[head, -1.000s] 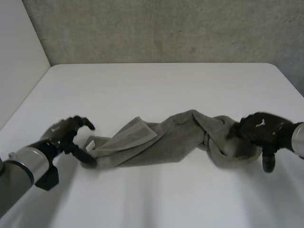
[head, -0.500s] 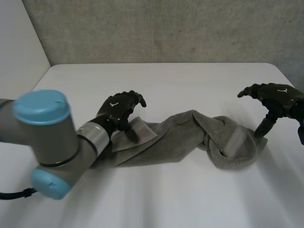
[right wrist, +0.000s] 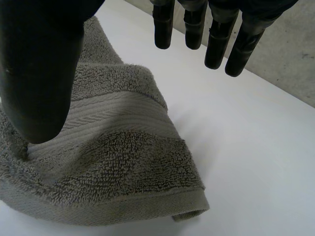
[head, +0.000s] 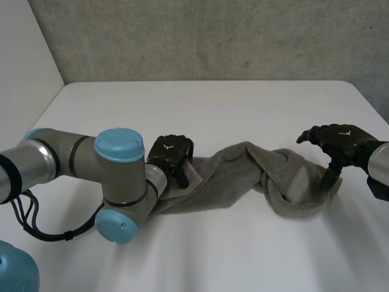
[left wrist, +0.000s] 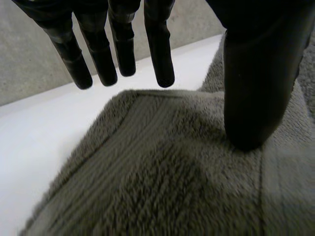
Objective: Fold the towel.
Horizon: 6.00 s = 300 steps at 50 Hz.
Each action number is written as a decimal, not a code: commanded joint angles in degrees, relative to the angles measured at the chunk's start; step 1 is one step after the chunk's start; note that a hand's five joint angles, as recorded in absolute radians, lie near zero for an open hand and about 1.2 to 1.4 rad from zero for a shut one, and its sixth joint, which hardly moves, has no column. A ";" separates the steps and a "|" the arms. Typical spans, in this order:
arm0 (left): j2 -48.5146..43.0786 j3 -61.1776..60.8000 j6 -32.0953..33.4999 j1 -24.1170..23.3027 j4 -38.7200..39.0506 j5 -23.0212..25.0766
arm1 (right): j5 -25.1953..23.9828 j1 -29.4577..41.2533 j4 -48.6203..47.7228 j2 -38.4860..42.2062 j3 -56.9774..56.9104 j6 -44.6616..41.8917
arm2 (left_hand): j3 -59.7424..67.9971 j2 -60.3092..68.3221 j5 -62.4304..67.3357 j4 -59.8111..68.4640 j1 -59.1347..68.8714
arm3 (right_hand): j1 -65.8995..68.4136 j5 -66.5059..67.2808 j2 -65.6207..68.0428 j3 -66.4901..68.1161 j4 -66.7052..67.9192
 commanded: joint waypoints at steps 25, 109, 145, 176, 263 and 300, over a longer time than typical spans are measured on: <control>18.94 -16.56 -0.46 1.46 -5.13 -2.15 | 0.68 0.35 2.58 -0.55 -0.17 -3.05 | 53.47 53.40 53.04 53.53 52.89 | -3.10 -2.97 -4.16 -3.48 -4.34; 13.57 -15.32 -0.29 -2.06 -0.21 -10.59 | 4.02 3.77 2.14 1.82 1.94 -6.66 | 16.31 16.24 15.88 16.37 15.73 | -3.44 -3.31 -4.49 -3.82 -4.68; 25.53 -24.64 -0.99 9.55 2.34 -10.15 | 4.11 4.12 3.20 -6.17 2.64 -6.48 | 53.47 53.40 53.04 53.53 52.89 | 5.79 5.92 4.73 5.41 4.55; 26.50 -25.17 -1.60 16.23 5.24 -9.88 | 1.37 10.27 -27.81 -2.76 28.66 -24.33 | 53.47 53.40 53.04 53.53 52.89 | 14.89 15.02 13.84 14.51 13.65; 26.50 -25.52 -13.21 24.22 6.91 3.13 | 3.31 12.03 -20.35 3.75 15.12 8.10 | 53.47 53.40 53.04 53.53 52.89 | 13.70 13.83 12.65 13.32 12.46; 21.78 0.26 -12.77 23.70 5.60 8.58 | 11.82 14.93 -0.20 8.57 -33.59 -4.65 | 53.47 53.40 53.04 53.53 52.89 | 66.31 66.44 65.25 65.93 65.07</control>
